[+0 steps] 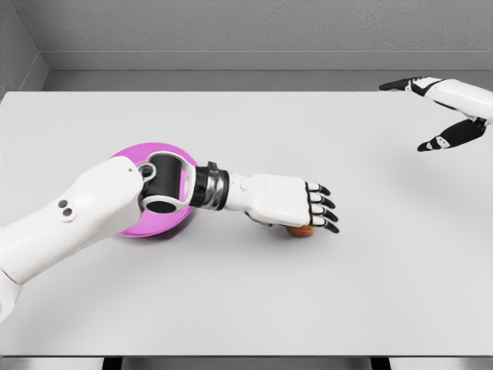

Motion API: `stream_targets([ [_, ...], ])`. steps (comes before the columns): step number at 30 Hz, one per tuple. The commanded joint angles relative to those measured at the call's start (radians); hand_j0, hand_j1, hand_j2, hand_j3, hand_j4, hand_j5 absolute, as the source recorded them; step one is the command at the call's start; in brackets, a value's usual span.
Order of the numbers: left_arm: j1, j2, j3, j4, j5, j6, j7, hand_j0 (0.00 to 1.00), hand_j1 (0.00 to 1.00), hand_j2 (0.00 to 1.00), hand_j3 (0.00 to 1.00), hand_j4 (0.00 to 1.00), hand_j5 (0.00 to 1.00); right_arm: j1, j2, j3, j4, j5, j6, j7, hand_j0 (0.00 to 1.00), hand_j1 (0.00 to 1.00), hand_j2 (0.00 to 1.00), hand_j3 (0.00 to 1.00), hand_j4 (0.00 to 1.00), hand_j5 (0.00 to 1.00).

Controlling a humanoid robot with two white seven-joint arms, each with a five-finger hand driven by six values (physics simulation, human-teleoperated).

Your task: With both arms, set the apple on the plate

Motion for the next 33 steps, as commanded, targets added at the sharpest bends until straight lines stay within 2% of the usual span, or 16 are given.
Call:
stream_targets([
  [1, 0.000, -0.006, 0.001, 0.014, 0.004, 0.001, 0.002, 0.98, 0.98, 0.98, 0.98, 0.98, 0.98, 0.000, -0.003, -0.001, -0.002, -0.008, 0.003, 0.000, 1.00, 1.00, 1.00, 1.00, 1.00, 1.00],
  [6, 0.000, -0.012, 0.001, 0.025, -0.011, 0.001, 0.002, 0.98, 0.98, 0.98, 0.98, 0.98, 0.98, -0.011, -0.016, -0.001, -0.027, -0.009, 0.003, 0.000, 1.00, 1.00, 1.00, 1.00, 1.00, 1.00],
  [9, -0.002, -0.026, 0.001, 0.077, -0.011, 0.001, 0.002, 0.97, 0.97, 0.97, 0.97, 0.97, 0.97, -0.012, -0.019, -0.001, -0.033, -0.009, 0.003, 0.000, 1.00, 1.00, 1.00, 1.00, 1.00, 1.00],
  [18, 0.000, -0.040, -0.002, 0.077, -0.025, 0.001, 0.002, 0.95, 0.95, 0.95, 0.95, 0.95, 0.95, -0.008, -0.023, -0.001, -0.036, -0.009, 0.003, 0.000, 1.00, 1.00, 1.00, 1.00, 1.00, 1.00],
  [23, 0.000, -0.039, -0.006, 0.077, -0.025, 0.001, 0.002, 0.83, 0.83, 0.83, 0.83, 0.83, 0.83, -0.005, -0.023, -0.001, -0.034, -0.008, 0.003, 0.000, 1.00, 1.00, 1.00, 1.00, 1.00, 1.00],
  [33, 0.000, -0.040, -0.020, 0.077, -0.025, 0.001, 0.002, 0.82, 0.82, 0.82, 0.82, 0.82, 0.82, -0.005, -0.038, -0.001, -0.036, -0.008, 0.003, 0.000, 1.00, 1.00, 1.00, 1.00, 1.00, 1.00],
])
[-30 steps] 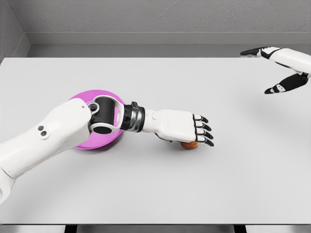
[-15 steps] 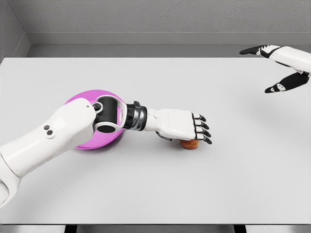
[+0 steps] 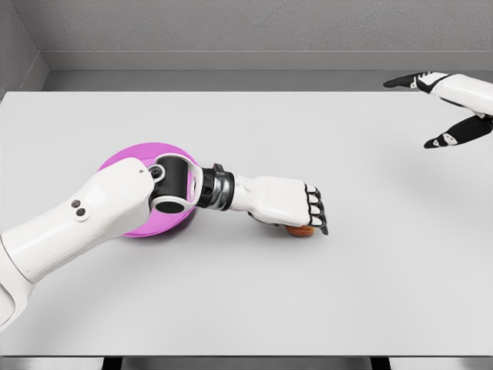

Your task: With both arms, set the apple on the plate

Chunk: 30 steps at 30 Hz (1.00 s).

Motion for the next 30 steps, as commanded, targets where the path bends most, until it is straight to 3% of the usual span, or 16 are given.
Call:
stream_targets([
  [1, 0.000, -0.001, -0.002, 0.000, 0.005, 0.001, 0.001, 0.82, 0.82, 0.82, 0.82, 0.82, 0.82, 0.000, -0.004, 0.000, 0.000, -0.007, 0.003, 0.000, 1.00, 1.00, 1.00, 1.00, 1.00, 1.00],
  [17, 0.000, -0.012, -0.026, 0.000, 0.004, 0.001, 0.001, 0.82, 0.82, 0.82, 0.82, 0.82, 0.82, 0.003, -0.007, 0.001, -0.006, -0.007, 0.003, 0.000, 1.00, 1.00, 1.00, 1.00, 1.00, 1.00],
  [23, 0.000, -0.008, -0.028, -0.002, -0.004, 0.001, -0.001, 0.66, 0.66, 0.66, 0.66, 0.66, 0.66, 0.005, -0.007, 0.001, -0.013, -0.007, 0.003, 0.000, 1.00, 1.00, 1.00, 1.00, 1.00, 1.00],
  [30, 0.000, -0.005, -0.034, -0.002, -0.004, 0.001, -0.001, 0.53, 0.53, 0.53, 0.53, 0.53, 0.53, 0.006, -0.007, 0.001, -0.017, -0.007, 0.003, 0.000, 1.00, 1.00, 1.00, 1.00, 1.00, 1.00],
])
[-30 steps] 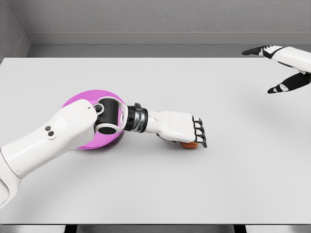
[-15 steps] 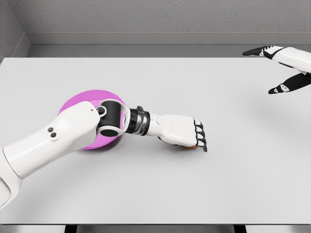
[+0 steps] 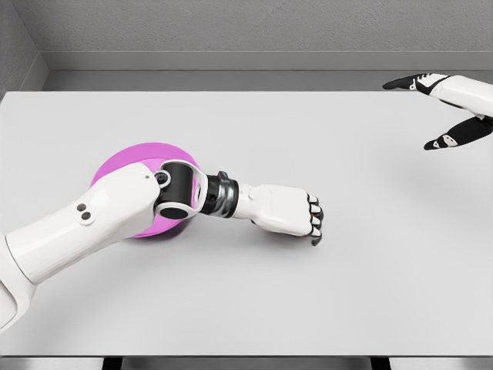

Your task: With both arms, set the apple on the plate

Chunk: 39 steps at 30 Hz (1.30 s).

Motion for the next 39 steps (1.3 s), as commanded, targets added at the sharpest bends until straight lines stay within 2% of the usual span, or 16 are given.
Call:
stream_targets([
  [1, 0.000, 0.001, -0.001, 0.000, 0.004, 0.001, -0.001, 0.52, 0.52, 0.52, 0.52, 0.52, 0.52, 0.000, -0.001, 0.000, -0.005, -0.007, 0.003, 0.000, 1.00, 1.00, 1.00, 1.00, 1.00, 1.00],
  [11, -0.028, 0.023, 0.014, -0.009, 0.016, 0.001, 0.001, 0.38, 0.38, 0.38, 0.38, 0.38, 0.38, -0.002, -0.001, 0.000, -0.010, -0.007, 0.003, 0.000, 1.00, 1.00, 1.00, 1.00, 1.00, 1.00],
  [13, -0.031, 0.076, 0.058, -0.041, 0.041, 0.001, 0.002, 0.33, 0.33, 0.33, 0.33, 0.33, 0.33, -0.002, -0.001, 0.000, -0.010, -0.007, 0.003, 0.000, 1.00, 1.00, 1.00, 1.00, 1.00, 1.00],
  [15, -0.063, 0.173, 0.078, -0.104, 0.116, 0.001, 0.002, 0.33, 0.33, 0.33, 0.33, 0.33, 0.33, -0.002, -0.001, 0.000, -0.010, -0.007, 0.003, 0.000, 1.00, 1.00, 1.00, 1.00, 1.00, 1.00],
  [17, -0.061, 0.320, 0.157, -0.186, 0.187, 0.001, 0.002, 0.32, 0.32, 0.32, 0.32, 0.32, 0.32, -0.002, -0.001, 0.000, -0.010, -0.007, 0.003, 0.000, 1.00, 1.00, 1.00, 1.00, 1.00, 1.00],
  [19, -0.054, 0.474, 0.250, -0.201, 0.260, 0.001, 0.002, 0.32, 0.32, 0.32, 0.32, 0.32, 0.32, -0.003, -0.001, 0.000, -0.010, -0.007, 0.003, 0.000, 1.00, 1.00, 1.00, 1.00, 1.00, 1.00],
  [21, -0.029, 0.578, 0.278, -0.200, 0.280, 0.001, 0.006, 0.32, 0.32, 0.32, 0.32, 0.32, 0.32, -0.002, -0.001, 0.000, -0.010, -0.007, 0.003, 0.000, 1.00, 1.00, 1.00, 1.00, 1.00, 1.00],
  [25, 0.018, 0.639, 0.279, -0.193, 0.279, 0.001, 0.001, 0.32, 0.32, 0.32, 0.32, 0.32, 0.32, 0.000, -0.003, 0.000, -0.010, -0.007, 0.003, 0.000, 1.00, 1.00, 1.00, 1.00, 1.00, 1.00],
  [31, 0.031, 0.633, 0.276, -0.195, 0.280, 0.001, 0.001, 0.33, 0.33, 0.33, 0.33, 0.33, 0.33, -0.002, -0.001, 0.000, -0.011, -0.007, 0.003, 0.000, 1.00, 1.00, 1.00, 1.00, 1.00, 1.00],
  [32, 0.031, 0.633, 0.276, -0.196, 0.282, 0.001, 0.002, 0.37, 0.37, 0.37, 0.37, 0.37, 0.37, -0.002, -0.001, 0.000, -0.011, -0.007, 0.003, 0.000, 1.00, 1.00, 1.00, 1.00, 1.00, 1.00],
  [33, 0.031, 0.632, 0.276, -0.196, 0.302, 0.001, 0.002, 0.46, 0.46, 0.46, 0.46, 0.46, 0.46, -0.002, -0.001, 0.000, -0.011, -0.007, 0.003, 0.000, 1.00, 1.00, 1.00, 1.00, 1.00, 1.00],
  [35, 0.028, 0.635, 0.278, -0.196, 0.383, 0.001, 0.002, 0.81, 0.81, 0.81, 0.81, 0.81, 0.81, -0.002, -0.001, 0.000, -0.011, -0.007, 0.003, 0.000, 1.00, 1.00, 1.00, 1.00, 1.00, 1.00],
  [36, 0.026, 0.630, 0.278, -0.198, 0.421, 0.001, 0.002, 0.94, 0.94, 0.94, 0.94, 0.94, 0.94, 0.000, -0.001, 0.000, -0.011, -0.007, 0.003, 0.000, 1.00, 1.00, 1.00, 1.00, 1.00, 1.00],
  [37, 0.023, 0.618, 0.278, -0.198, 0.431, 0.001, 0.002, 1.00, 1.00, 1.00, 1.00, 1.00, 1.00, 0.000, -0.003, 0.000, -0.011, -0.007, 0.003, 0.000, 1.00, 1.00, 1.00, 1.00, 1.00, 1.00],
  [38, 0.021, 0.587, 0.278, -0.198, 0.431, 0.001, 0.002, 1.00, 1.00, 1.00, 1.00, 1.00, 1.00, 0.000, -0.003, 0.000, -0.011, -0.007, 0.003, 0.000, 1.00, 1.00, 1.00, 1.00, 1.00, 1.00],
  [39, 0.018, 0.503, 0.276, -0.193, 0.431, 0.001, 0.002, 1.00, 1.00, 1.00, 1.00, 1.00, 1.00, 0.000, -0.001, 0.000, -0.011, -0.007, 0.003, 0.000, 1.00, 1.00, 1.00, 1.00, 1.00, 1.00],
])
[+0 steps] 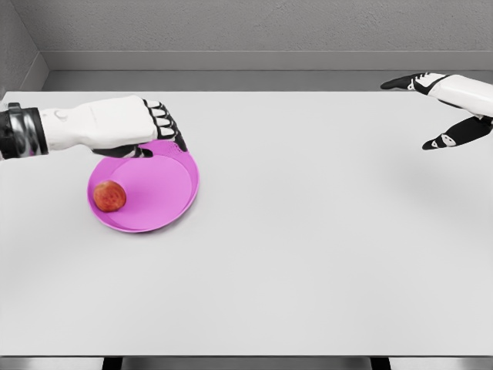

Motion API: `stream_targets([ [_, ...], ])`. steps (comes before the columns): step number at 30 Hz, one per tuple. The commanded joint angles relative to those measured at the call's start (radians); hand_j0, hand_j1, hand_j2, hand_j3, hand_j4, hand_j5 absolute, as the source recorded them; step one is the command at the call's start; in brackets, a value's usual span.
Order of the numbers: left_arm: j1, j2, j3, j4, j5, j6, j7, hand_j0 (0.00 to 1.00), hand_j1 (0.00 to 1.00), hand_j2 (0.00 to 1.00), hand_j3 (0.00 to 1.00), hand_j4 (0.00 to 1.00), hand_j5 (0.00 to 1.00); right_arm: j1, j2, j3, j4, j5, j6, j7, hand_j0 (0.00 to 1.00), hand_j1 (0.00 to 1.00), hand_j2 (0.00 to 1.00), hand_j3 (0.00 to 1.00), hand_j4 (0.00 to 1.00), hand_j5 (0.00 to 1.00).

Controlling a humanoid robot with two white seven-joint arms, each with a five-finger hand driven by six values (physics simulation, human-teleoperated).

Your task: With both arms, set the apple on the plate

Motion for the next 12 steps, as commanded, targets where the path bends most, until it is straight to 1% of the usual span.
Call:
stream_targets([
  [1, -0.002, -0.144, -0.001, 0.002, 0.031, 0.002, -0.001, 1.00, 1.00, 1.00, 1.00, 1.00, 1.00, 0.002, 0.000, 0.000, 0.000, -0.007, 0.003, 0.000, 1.00, 1.00, 1.00, 1.00, 1.00, 1.00],
  [2, -0.003, -0.225, -0.007, -0.002, 0.030, 0.002, -0.002, 1.00, 1.00, 1.00, 1.00, 1.00, 1.00, 0.000, 0.000, 0.000, 0.000, -0.007, 0.003, 0.000, 1.00, 1.00, 1.00, 1.00, 1.00, 1.00],
  [4, -0.008, -0.337, -0.018, -0.001, 0.027, 0.002, -0.004, 1.00, 1.00, 1.00, 1.00, 1.00, 1.00, 0.002, -0.002, 0.000, 0.000, -0.007, 0.003, 0.000, 1.00, 1.00, 1.00, 1.00, 1.00, 1.00],
  [6, -0.009, -0.351, -0.040, -0.001, 0.027, 0.002, -0.004, 1.00, 1.00, 1.00, 1.00, 1.00, 1.00, 0.003, 0.000, 0.000, -0.002, -0.007, 0.003, 0.000, 1.00, 1.00, 1.00, 1.00, 1.00, 1.00],
  [12, -0.009, -0.345, -0.041, 0.001, 0.027, 0.002, -0.004, 1.00, 1.00, 1.00, 1.00, 1.00, 1.00, 0.003, -0.002, 0.000, -0.003, -0.007, 0.003, 0.000, 1.00, 1.00, 1.00, 1.00, 1.00, 1.00],
])
